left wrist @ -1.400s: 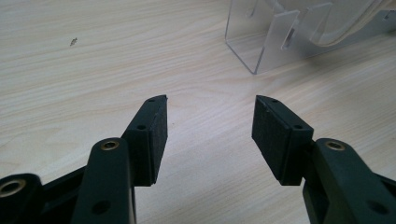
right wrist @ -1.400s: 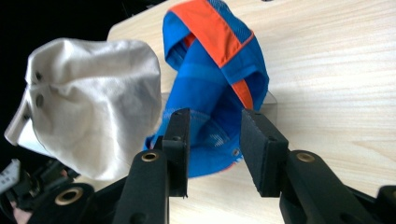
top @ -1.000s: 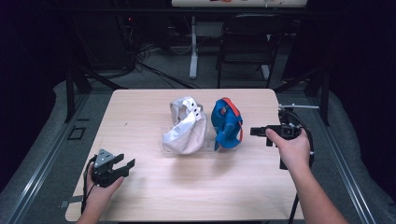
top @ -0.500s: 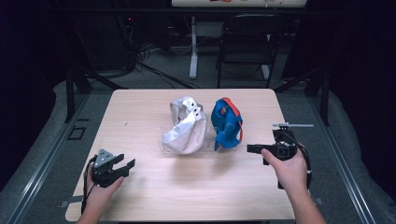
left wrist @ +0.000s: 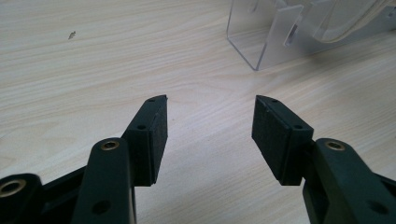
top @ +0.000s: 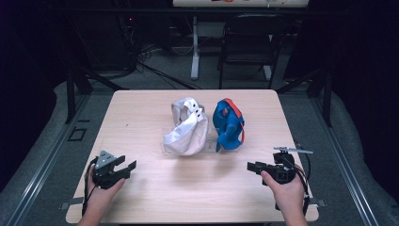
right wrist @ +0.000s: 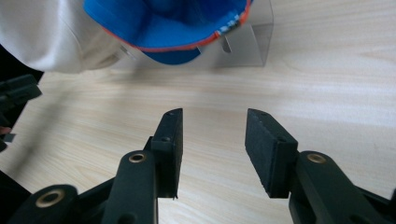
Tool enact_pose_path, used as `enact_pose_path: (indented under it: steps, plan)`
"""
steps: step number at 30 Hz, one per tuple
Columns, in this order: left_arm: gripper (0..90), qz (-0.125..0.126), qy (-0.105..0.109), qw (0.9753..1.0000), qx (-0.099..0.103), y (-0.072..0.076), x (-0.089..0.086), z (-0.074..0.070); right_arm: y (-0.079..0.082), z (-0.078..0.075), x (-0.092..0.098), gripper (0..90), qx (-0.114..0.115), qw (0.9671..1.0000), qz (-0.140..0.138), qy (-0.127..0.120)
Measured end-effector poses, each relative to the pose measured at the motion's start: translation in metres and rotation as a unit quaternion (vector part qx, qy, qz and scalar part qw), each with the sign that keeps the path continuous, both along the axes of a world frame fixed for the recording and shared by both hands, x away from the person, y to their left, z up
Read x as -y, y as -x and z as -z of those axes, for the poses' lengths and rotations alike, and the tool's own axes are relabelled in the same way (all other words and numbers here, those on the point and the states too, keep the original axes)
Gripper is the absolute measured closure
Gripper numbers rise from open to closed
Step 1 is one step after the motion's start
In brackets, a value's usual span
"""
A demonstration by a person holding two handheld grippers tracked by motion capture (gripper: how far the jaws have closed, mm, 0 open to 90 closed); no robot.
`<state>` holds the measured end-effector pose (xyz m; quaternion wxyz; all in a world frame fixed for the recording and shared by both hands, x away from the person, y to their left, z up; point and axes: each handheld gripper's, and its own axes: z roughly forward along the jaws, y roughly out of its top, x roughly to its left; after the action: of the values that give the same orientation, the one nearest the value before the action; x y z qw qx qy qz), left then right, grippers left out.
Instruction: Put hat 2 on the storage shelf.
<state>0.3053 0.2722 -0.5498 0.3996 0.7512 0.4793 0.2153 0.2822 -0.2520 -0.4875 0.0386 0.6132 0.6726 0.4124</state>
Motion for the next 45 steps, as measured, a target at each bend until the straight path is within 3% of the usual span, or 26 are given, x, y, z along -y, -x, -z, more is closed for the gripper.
enact_pose_path:
  steps: [6, 8, 9, 11, 20, 30, 36, 38, 42, 45]
  plan:
    - [46.1, 0.000, 0.000, 1.0000, 0.000, 0.000, 0.000, 0.001, 0.006, 0.016, 0.001, 56.1, -0.008, 1.0000, 0.003, -0.001]
    - [46.1, 0.000, 0.002, 1.0000, 0.001, 0.000, 0.001, 0.001, 0.009, 0.020, 0.001, 56.2, 0.004, 1.0000, 0.005, 0.005]
    - [46.1, 0.001, 0.001, 1.0000, 0.002, 0.000, 0.001, 0.001, 0.011, 0.023, 0.000, 56.1, 0.023, 0.9996, 0.009, 0.016]
    - [46.1, 0.001, 0.000, 1.0000, 0.002, 0.000, 0.001, 0.001, 0.014, 0.026, -0.001, 56.0, 0.030, 0.9994, 0.009, 0.018]
    - [46.1, 0.007, -0.002, 1.0000, -0.002, -0.001, 0.003, 0.002, 0.016, 0.042, -0.009, 53.9, 0.040, 0.9989, 0.003, 0.025]
    - [46.1, 0.013, -0.004, 0.9999, -0.001, -0.001, 0.007, 0.004, 0.014, 0.058, -0.020, 54.0, 0.033, 0.9991, -0.012, 0.024]
    - [46.1, 0.015, -0.005, 0.9999, -0.005, -0.002, 0.008, 0.006, 0.015, 0.062, -0.028, 53.3, 0.033, 0.9986, -0.026, 0.031]
    - [46.1, 0.016, -0.005, 0.9998, -0.005, -0.001, 0.009, 0.006, 0.015, 0.062, -0.031, 53.2, 0.035, 0.9977, -0.037, 0.045]
    - [46.1, 0.019, -0.006, 0.9998, -0.006, -0.001, 0.010, 0.006, 0.015, 0.062, -0.033, 53.1, 0.041, 0.9978, -0.037, 0.037]
    - [46.1, 0.021, -0.007, 0.9997, -0.006, -0.001, 0.010, 0.006, 0.014, 0.063, -0.031, 53.1, 0.030, 0.9984, -0.037, 0.031]
